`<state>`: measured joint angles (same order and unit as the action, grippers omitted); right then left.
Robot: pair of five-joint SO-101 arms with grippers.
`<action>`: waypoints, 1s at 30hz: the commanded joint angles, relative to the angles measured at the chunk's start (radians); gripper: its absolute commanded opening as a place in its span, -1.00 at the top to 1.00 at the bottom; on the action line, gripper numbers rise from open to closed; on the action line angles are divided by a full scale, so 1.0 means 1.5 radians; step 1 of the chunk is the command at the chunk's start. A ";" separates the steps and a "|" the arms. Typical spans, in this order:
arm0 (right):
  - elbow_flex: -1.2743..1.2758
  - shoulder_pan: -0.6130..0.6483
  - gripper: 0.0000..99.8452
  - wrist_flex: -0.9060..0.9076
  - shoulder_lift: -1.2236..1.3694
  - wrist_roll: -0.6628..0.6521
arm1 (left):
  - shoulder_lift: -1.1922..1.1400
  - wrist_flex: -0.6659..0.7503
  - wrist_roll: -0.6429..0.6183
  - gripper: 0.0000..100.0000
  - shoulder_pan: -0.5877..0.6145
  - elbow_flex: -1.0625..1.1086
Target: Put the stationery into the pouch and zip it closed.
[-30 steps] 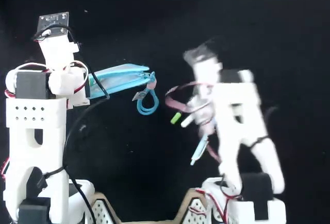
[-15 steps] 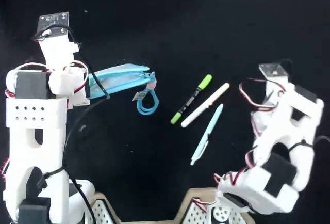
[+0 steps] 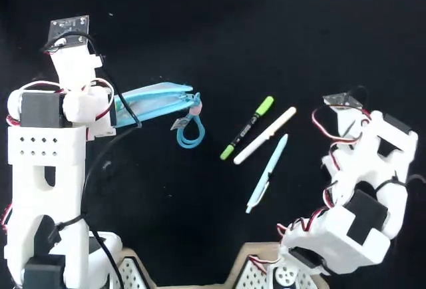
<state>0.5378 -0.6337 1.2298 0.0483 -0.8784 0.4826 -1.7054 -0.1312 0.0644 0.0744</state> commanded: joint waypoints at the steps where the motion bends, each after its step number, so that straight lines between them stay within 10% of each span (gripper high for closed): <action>1: -0.007 0.048 0.52 0.002 -0.007 -0.006 | -0.004 0.008 -0.001 0.94 -0.001 0.012; 13: 0.106 0.045 0.62 -0.216 -0.012 -0.020 | -0.004 0.006 0.001 0.94 -0.001 0.013; 30: 0.042 -0.012 0.97 -0.075 -0.027 -0.018 | -0.004 0.008 0.001 0.94 -0.001 0.013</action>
<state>0.6575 -0.6245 1.0226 0.0391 -0.9030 0.4826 -1.7054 -0.1312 0.0644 0.0744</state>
